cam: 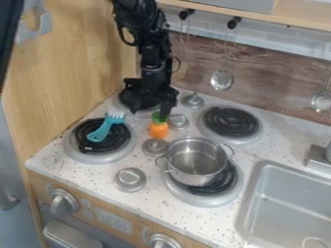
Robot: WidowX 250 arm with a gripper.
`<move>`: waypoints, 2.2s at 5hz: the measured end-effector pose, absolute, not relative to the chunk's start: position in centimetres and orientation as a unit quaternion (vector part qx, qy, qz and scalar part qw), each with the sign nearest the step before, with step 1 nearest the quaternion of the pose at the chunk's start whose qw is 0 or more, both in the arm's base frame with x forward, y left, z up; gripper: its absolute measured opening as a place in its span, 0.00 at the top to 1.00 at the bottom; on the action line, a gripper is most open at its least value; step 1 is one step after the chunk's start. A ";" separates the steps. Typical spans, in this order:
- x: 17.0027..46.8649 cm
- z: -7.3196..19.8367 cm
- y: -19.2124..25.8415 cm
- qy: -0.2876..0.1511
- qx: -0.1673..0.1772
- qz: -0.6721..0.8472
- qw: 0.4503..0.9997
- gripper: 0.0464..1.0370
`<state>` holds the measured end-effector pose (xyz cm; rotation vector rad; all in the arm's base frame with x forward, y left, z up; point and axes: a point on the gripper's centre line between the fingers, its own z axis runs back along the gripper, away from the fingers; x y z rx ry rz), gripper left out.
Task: Put the yellow object on the metallic pot
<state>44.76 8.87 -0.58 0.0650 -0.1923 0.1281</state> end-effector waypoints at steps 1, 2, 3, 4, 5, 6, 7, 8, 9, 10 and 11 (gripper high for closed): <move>45.5 -1.7 8.5 -0.100 0.016 0.064 0.993 0.04; 45.7 -1.9 8.3 -0.105 0.016 0.062 0.992 0.04; 45.8 -2.6 7.9 -0.100 0.016 0.048 0.994 0.10; 45.8 -2.8 7.8 -0.104 0.017 0.042 0.994 0.40; 45.4 -2.9 7.6 -0.105 0.016 0.035 0.994 0.45; 44.5 -1.6 6.8 -0.114 0.005 0.023 0.993 0.45; 43.8 1.8 4.8 -0.127 0.001 -0.014 0.992 0.45; 42.3 3.7 0.4 -0.128 -0.015 -0.078 0.989 0.45; 40.6 3.9 -3.2 -0.117 -0.030 -0.144 0.982 0.45; 38.7 2.8 -6.0 -0.085 -0.013 -0.203 0.976 0.45; 38.0 2.3 -6.6 -0.070 0.007 -0.220 0.973 0.45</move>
